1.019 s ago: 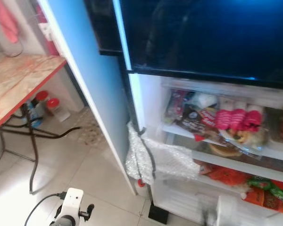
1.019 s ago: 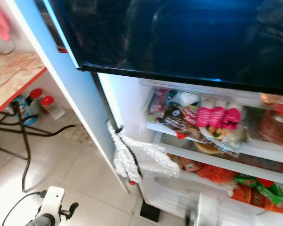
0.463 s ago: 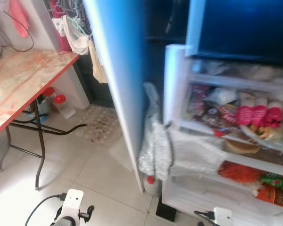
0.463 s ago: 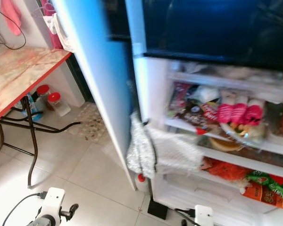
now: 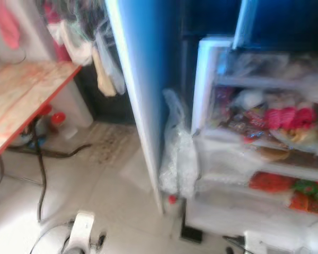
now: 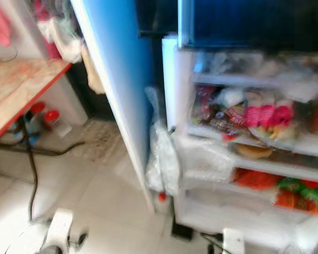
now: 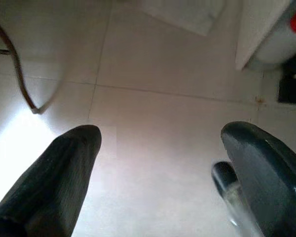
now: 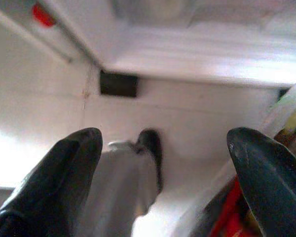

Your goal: Restocking fridge

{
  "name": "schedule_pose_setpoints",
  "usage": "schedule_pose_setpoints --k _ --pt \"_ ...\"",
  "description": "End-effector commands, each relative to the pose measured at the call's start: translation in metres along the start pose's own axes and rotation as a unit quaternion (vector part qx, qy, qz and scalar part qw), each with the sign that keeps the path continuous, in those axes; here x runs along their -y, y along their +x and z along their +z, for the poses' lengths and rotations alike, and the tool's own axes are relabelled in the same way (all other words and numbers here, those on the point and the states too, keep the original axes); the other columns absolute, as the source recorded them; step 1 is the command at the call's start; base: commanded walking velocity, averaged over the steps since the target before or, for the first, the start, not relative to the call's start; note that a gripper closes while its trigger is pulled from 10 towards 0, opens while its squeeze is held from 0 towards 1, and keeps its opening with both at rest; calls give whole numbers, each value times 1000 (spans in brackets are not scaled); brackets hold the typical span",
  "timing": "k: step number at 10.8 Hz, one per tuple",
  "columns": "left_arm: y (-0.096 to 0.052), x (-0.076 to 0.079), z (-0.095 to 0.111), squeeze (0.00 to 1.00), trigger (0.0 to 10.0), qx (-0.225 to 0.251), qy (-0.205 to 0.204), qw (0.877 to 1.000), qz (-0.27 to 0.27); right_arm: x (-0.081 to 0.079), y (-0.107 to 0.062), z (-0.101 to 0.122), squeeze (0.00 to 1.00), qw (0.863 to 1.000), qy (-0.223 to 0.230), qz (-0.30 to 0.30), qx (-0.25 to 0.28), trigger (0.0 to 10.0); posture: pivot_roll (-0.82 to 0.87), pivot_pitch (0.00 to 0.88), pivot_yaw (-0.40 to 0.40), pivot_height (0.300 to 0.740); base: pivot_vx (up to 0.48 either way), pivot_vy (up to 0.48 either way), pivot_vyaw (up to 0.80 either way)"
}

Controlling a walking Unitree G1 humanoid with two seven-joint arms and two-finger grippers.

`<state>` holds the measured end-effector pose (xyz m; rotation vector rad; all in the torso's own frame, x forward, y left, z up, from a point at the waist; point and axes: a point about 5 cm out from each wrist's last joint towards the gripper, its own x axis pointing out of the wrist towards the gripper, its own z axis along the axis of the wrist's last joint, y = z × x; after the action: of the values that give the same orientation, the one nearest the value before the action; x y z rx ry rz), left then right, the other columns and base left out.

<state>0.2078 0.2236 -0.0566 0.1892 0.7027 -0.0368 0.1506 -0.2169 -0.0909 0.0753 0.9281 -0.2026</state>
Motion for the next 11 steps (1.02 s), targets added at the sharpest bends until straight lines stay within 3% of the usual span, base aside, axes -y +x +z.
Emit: schedule_pose_setpoints --k 1,11 --pt "-5 -2 -13 0 10000 -24 -3 1000 5 -7 0 -4 0 1000 1 13 -5 10000 -192 90 126 740 0 289 0" --pt "-5 -1 -14 0 10000 -23 -5 1000 4 -8 -1 -5 0 1000 -2 28 -4 10000 -193 84 122 740 0 289 0"
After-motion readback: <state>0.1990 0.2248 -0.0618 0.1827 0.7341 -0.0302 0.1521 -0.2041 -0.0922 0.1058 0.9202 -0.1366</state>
